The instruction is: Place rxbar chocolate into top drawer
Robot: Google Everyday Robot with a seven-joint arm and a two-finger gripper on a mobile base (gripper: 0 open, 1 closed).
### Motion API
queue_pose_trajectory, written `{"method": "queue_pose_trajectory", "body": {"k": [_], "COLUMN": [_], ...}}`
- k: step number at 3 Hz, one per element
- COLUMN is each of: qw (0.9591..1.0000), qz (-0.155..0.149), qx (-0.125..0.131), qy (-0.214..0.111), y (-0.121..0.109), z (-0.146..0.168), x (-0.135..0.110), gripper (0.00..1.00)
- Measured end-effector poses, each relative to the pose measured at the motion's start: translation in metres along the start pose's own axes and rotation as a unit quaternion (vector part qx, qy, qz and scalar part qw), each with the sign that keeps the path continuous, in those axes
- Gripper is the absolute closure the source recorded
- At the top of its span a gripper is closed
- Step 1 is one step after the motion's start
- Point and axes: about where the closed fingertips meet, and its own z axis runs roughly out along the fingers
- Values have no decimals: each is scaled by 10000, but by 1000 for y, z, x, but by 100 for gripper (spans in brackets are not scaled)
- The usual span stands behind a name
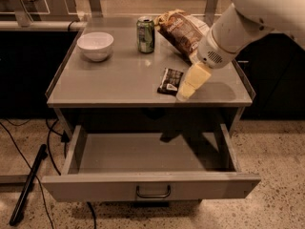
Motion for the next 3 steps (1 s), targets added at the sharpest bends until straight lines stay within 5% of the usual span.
{"method": "queue_pose_trajectory", "body": {"k": [3], "qw": [9991], "qz": [-22], "qx": [-201], "qy": [-366], "y": [-8], "z": [52], "x": [-35], "gripper": [0]}}
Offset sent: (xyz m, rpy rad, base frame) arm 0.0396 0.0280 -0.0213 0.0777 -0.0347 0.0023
